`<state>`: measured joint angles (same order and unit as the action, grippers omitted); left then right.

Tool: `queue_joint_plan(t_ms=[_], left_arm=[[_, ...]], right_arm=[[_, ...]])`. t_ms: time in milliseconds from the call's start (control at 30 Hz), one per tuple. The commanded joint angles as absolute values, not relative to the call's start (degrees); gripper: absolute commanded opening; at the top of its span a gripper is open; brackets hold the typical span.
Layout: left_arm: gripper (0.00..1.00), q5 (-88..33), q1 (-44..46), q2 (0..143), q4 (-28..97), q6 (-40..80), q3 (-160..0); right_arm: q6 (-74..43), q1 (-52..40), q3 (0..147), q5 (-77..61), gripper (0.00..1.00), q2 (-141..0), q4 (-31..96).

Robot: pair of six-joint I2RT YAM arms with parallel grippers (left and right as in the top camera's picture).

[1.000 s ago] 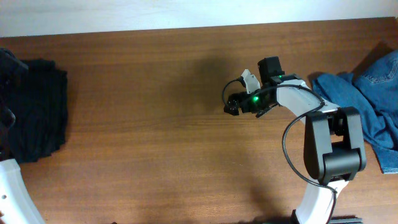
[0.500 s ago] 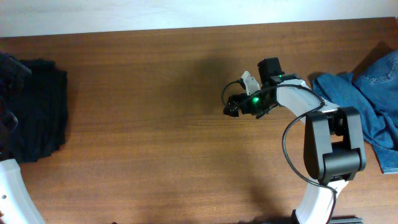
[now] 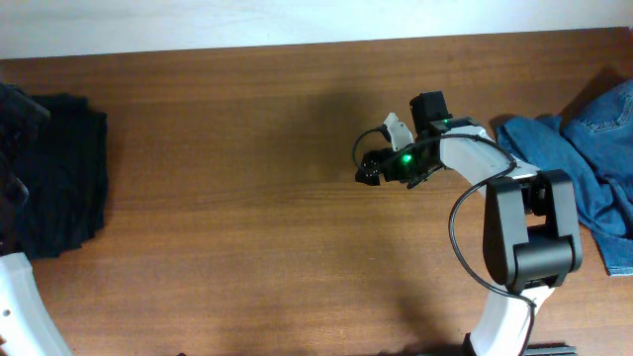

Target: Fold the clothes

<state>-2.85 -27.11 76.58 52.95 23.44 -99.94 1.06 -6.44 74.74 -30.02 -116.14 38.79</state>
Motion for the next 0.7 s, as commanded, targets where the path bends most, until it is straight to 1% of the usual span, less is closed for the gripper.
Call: queue_joint_plan(t_ms=[0,167,400,667], left_arm=[[0.99,-3.46,-27.05,76.53,52.84,23.79,-99.68],[0.99,-3.46,-27.05,76.53,52.84,23.77,-99.68],[0.99,-3.46,-27.05,76.53,52.84,23.77,-99.68],[0.99,-3.46,-27.05,76.53,52.84,23.77,-99.68]], right_arm=[[-0.71,-7.77,70.06,-26.28,0.99,-122.63,41.19],[-0.69,-7.77,70.06,-26.02,0.98,-122.63,40.91],[-0.71,-7.77,70.06,-19.29,0.99,-122.61,39.64],[-0.69,-7.77,70.06,-18.79,0.99,-122.63,36.69]])
